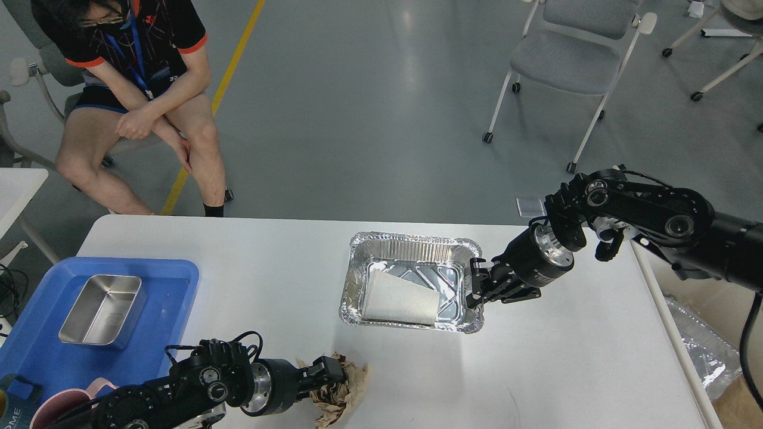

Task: Tidy desktop
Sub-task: 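Reach the left gripper to the brown paper towel and grasp it, then lift the paper towel and release it into the foil tray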

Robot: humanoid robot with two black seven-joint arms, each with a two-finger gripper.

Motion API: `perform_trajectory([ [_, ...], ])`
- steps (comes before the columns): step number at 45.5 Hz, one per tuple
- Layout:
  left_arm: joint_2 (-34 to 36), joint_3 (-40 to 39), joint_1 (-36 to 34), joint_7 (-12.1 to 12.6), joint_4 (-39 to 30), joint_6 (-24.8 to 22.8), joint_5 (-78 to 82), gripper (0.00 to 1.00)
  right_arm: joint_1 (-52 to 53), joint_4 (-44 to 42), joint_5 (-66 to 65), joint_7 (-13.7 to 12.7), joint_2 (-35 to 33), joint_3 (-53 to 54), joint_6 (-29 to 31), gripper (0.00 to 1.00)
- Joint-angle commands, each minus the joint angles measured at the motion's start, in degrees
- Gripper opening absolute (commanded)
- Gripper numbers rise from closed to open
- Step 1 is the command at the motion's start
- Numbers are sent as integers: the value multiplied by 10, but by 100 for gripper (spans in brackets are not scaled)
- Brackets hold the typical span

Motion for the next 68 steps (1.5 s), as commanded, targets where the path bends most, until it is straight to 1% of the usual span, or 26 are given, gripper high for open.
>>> perform_trajectory([
  [1,-2,0,-1,-1,0,0,0,2,-2,1,0,0,-1,0,-1,0],
  [9,15,-8,-5,0,-25,-1,6,0,-3,0,-1,0,2,0,-1,0],
  [12,47,-11,-7,3,-53,-2,6,0,-3,0,-1,0,2,0,-1,0],
  [16,109,-14,-12,6,-118,-2,5,0,-3,1,-3,0,-1,0,-1,0],
  [21,218,-43,-11,7,-210,-9,1,0,-3,1,-6,0,-3,0,-1,0],
  [24,282,-58,-9,5,-259,-26,-2,0,-4,1,-6,0,-3,0,-1,0],
  [28,352,-90,-6,0,-303,-54,-17,0,-4,0,-7,0,3,1,-1,0],
  [31,377,-128,-5,-1,-304,-79,-51,0,-4,-3,-7,0,5,5,-1,0],
  [39,418,-269,-9,1,-304,-175,-145,0,-6,-1,-8,0,1,8,-1,0],
  [43,433,-336,-14,4,-304,-205,-175,0,-10,-1,-9,0,-1,8,-1,0],
  [48,460,-389,-42,5,-303,-232,-207,0,-11,0,-12,0,-1,8,-1,0],
  [54,488,-404,-96,5,-303,-241,-259,0,-10,0,-12,0,2,8,-1,0],
  [58,490,-400,-110,5,-303,-242,-268,0,-9,0,-12,0,3,8,-1,0],
  [65,468,-388,-105,8,-285,-234,-267,0,-9,0,-12,0,3,8,-1,0],
  [68,426,-367,-109,9,-262,-230,-262,1,-9,0,-12,0,3,8,-1,0],
])
